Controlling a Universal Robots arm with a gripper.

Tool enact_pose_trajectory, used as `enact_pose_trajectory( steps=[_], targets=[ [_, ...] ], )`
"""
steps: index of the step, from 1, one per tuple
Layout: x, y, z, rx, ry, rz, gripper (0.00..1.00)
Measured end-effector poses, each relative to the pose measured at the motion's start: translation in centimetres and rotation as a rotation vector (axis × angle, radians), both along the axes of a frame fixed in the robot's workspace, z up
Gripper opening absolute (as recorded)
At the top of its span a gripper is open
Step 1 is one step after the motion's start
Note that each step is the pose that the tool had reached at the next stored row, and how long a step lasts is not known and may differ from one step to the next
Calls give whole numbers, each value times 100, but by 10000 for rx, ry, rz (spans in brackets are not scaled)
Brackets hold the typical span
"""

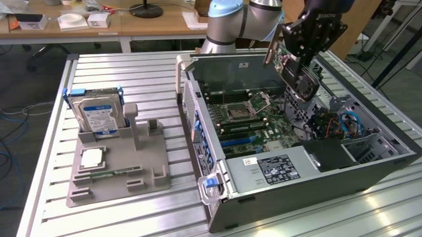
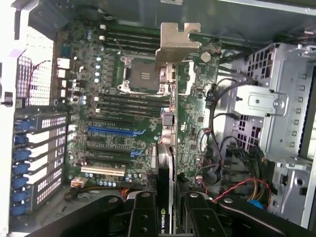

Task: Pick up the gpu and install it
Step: 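Insert the gpu into the slot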

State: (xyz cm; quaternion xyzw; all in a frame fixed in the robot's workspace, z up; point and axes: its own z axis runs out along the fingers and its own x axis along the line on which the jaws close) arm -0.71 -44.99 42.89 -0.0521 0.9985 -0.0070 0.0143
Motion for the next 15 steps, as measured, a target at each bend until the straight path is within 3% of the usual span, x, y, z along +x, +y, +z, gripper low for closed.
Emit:
enact_pose_trajectory(
  steps=[15],
  targets=[
    [4,0,-1,0,0,1739,26]
  ],
)
